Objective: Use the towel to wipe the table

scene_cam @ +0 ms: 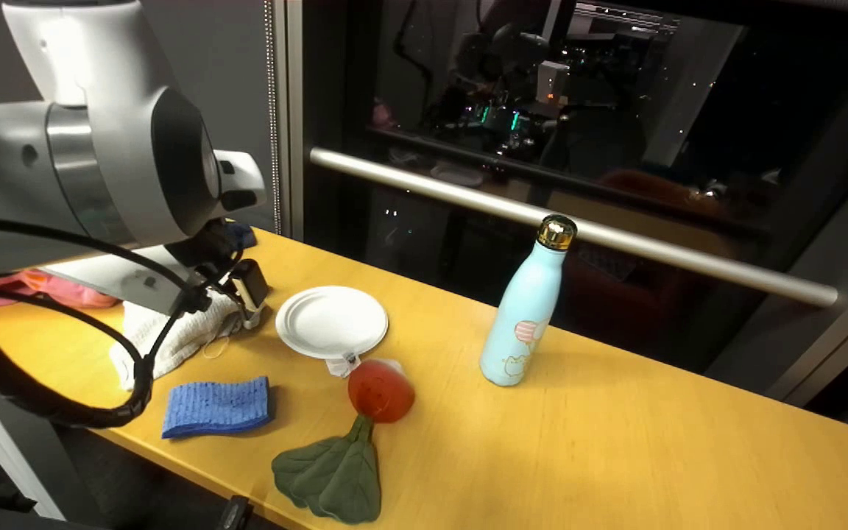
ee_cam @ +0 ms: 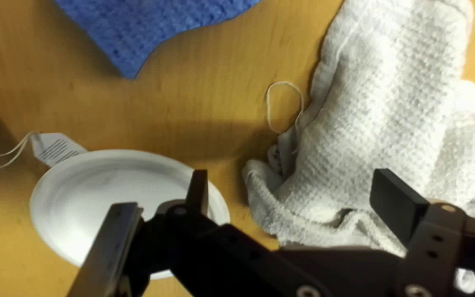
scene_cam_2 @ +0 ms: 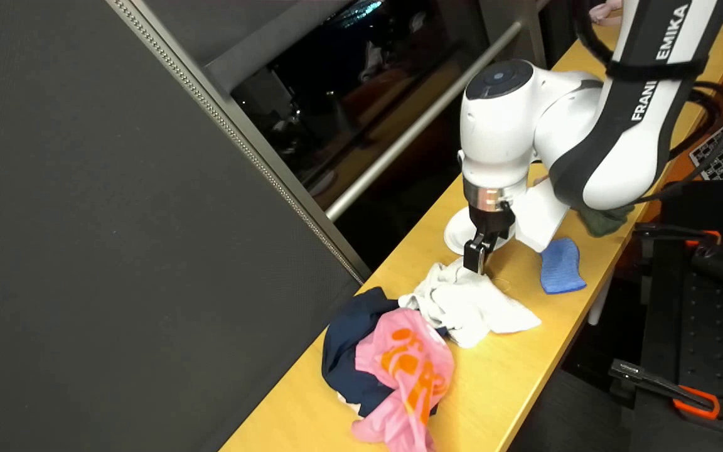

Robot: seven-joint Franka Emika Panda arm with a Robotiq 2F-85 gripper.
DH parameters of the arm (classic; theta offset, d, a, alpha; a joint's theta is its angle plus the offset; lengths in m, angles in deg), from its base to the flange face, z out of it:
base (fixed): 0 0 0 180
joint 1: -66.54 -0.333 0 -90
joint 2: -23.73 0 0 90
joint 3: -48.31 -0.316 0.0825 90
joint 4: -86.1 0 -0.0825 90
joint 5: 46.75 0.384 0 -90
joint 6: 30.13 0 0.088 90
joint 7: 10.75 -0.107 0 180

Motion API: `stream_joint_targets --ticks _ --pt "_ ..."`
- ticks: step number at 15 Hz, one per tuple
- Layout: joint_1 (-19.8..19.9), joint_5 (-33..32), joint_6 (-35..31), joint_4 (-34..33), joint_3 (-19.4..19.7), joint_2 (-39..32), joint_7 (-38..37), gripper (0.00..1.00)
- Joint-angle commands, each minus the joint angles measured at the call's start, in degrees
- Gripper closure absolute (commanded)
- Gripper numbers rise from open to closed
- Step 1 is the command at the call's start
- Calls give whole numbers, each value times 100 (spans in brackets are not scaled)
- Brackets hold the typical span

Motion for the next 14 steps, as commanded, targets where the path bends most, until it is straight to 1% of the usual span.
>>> stream_joint_targets --ticks 1,4,5,6,9,11,13,14 --pt "-149 -101 -206 -273 76 -541 26 0" --pt "-244 -152 -278 -318 185 -714 -7 0" --pt "-272 -168 -327 -323 235 -745 -16 9" --pt "-343 -196 -435 -313 314 -771 -62 26" --pt "-454 -230 -674 -261 500 -818 -46 51" --pt "-546 -221 -810 -229 631 -840 -46 66" --pt "-573 -197 -972 -164 721 -864 -15 81" --pt "-524 -174 -1022 -132 721 -881 20 88"
